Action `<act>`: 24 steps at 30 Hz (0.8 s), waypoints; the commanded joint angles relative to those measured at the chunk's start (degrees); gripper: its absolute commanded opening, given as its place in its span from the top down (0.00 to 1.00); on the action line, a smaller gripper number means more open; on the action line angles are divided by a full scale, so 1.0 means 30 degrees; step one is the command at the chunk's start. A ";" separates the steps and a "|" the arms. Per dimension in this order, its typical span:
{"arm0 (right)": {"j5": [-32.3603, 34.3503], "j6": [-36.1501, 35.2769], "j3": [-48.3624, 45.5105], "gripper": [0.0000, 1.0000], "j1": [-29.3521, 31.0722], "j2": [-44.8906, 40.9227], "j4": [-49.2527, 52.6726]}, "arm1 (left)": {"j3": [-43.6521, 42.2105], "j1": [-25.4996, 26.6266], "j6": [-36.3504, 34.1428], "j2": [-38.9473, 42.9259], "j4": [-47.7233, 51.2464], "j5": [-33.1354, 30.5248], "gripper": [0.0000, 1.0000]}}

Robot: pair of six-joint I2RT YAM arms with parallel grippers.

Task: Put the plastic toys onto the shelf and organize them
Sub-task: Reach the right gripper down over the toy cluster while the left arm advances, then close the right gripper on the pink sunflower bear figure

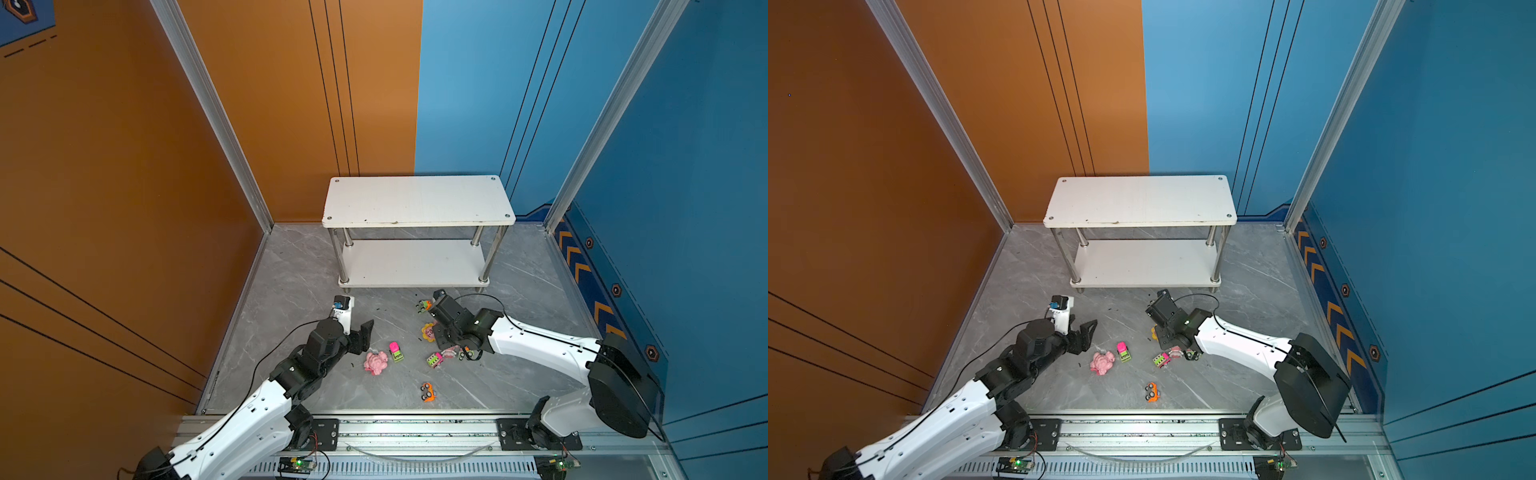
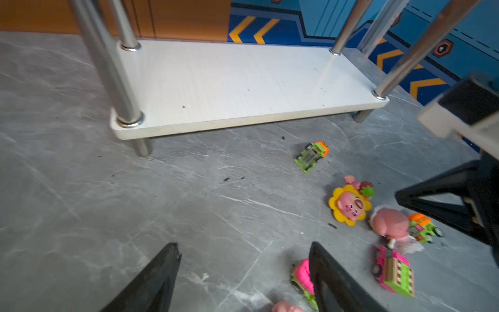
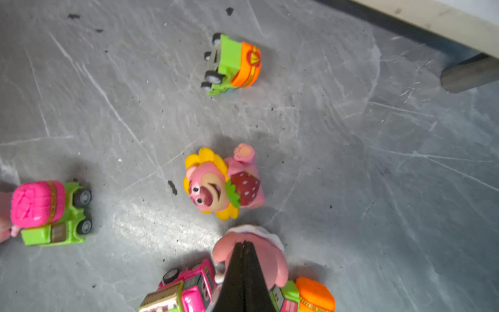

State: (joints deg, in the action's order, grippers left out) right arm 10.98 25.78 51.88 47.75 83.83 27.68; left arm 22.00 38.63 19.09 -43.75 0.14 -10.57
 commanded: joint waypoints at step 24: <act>-0.6165 -0.0244 -0.1587 1.00 -0.4700 0.2339 -0.5063 | 0.4199 0.3303 -0.0272 -0.9716 -0.4257 0.1342 0.29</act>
State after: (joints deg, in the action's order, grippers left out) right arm -6.07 24.49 49.15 34.63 89.12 12.64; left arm 32.84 47.81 17.67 -71.61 -11.20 -8.03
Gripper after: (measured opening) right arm 0.048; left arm 0.711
